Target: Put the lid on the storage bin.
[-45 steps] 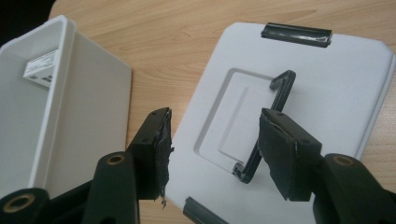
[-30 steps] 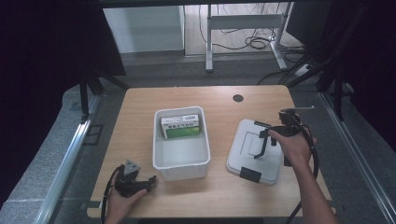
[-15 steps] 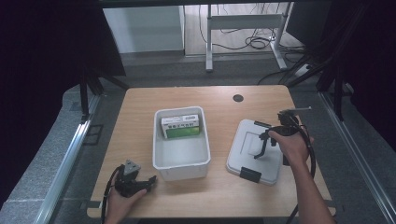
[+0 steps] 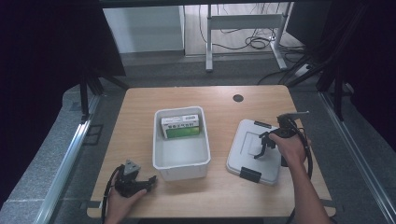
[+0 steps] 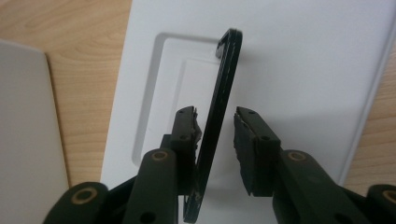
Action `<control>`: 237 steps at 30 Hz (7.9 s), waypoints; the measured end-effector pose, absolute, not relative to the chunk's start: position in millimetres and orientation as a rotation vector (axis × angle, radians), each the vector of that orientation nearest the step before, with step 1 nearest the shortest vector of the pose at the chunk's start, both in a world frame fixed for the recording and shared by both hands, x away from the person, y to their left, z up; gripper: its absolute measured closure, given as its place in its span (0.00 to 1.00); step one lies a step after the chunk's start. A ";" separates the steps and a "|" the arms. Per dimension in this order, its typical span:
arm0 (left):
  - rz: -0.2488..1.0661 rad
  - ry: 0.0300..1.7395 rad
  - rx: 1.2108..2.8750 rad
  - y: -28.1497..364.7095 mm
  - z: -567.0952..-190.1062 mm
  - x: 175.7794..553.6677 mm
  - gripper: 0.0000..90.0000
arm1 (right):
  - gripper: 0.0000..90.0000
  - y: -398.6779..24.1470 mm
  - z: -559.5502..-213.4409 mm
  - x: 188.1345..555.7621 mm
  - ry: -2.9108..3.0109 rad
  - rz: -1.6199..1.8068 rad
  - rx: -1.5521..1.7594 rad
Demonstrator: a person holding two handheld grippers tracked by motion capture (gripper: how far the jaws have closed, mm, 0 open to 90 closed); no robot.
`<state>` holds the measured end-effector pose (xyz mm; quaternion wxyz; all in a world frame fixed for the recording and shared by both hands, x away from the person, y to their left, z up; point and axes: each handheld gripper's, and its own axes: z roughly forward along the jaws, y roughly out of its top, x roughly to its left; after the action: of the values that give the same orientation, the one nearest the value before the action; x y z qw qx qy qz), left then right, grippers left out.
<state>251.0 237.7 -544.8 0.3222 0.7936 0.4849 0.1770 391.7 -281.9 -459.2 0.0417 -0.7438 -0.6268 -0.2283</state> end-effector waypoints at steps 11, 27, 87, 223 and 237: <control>0.465 1.273 2.083 237.7 -544.8 251.0 0.15 | 0.91 -279.4 -466.1 393.4 -1.835 -0.699 -2.298; 0.464 1.273 2.084 237.7 -544.8 251.0 0.15 | 0.94 -284.4 -467.6 392.4 -1.695 -0.729 -2.313; 0.467 1.273 2.082 237.6 -544.8 251.1 0.15 | 0.94 -261.7 -360.2 380.2 -1.862 -0.993 -2.123; 0.466 1.272 2.085 236.9 -544.9 251.7 0.14 | 0.94 -45.6 -338.6 396.5 -1.980 -0.837 -1.859; 0.464 1.269 2.087 236.9 -544.8 251.7 0.14 | 0.94 -37.7 -353.9 402.3 -1.962 -0.803 -1.872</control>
<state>251.7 236.9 -544.8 0.3217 0.7948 0.4833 0.1766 402.3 -37.7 -353.9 0.1561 -0.6537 -0.6852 -0.2806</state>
